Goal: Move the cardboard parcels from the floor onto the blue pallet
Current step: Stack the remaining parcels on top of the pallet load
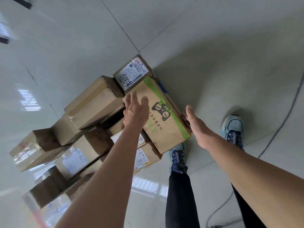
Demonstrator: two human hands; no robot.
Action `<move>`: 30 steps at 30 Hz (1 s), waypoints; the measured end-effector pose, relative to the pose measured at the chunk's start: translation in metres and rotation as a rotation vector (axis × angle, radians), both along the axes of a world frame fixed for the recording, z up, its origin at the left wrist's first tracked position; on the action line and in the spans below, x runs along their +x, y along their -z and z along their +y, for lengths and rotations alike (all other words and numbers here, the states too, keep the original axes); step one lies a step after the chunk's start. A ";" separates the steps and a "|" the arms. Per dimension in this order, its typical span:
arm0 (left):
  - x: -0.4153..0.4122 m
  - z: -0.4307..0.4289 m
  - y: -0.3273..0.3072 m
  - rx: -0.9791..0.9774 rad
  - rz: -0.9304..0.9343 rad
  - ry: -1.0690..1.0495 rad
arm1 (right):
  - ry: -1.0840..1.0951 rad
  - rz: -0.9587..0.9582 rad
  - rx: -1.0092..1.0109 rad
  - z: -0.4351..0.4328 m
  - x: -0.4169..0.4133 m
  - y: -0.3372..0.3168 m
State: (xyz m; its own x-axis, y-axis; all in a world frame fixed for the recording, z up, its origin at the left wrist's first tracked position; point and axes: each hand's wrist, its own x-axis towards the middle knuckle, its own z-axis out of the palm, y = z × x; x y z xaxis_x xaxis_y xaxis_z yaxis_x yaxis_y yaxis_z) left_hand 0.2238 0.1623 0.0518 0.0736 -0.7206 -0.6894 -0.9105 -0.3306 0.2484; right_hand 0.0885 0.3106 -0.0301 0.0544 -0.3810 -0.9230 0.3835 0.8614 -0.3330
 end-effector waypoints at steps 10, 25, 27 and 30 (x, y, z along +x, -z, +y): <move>-0.016 0.010 0.010 0.015 -0.025 -0.022 | -0.087 0.015 0.022 -0.022 -0.029 0.003; 0.004 0.002 0.032 -0.024 -0.024 0.061 | -0.116 0.054 -0.216 -0.200 -0.004 0.016; 0.005 0.003 0.031 -0.019 -0.045 0.080 | -0.126 0.042 -0.193 -0.198 -0.002 0.019; 0.006 0.006 0.025 -0.027 -0.017 0.065 | -0.143 0.098 -0.152 -0.199 -0.002 0.020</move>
State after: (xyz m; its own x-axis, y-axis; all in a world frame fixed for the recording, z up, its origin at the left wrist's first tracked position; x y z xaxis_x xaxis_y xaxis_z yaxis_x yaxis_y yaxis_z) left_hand 0.2297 0.1688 0.0263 0.0375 -0.7425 -0.6688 -0.9338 -0.2644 0.2411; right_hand 0.0867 0.1115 -0.0501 0.0307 -0.5108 -0.8592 0.2202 0.8419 -0.4927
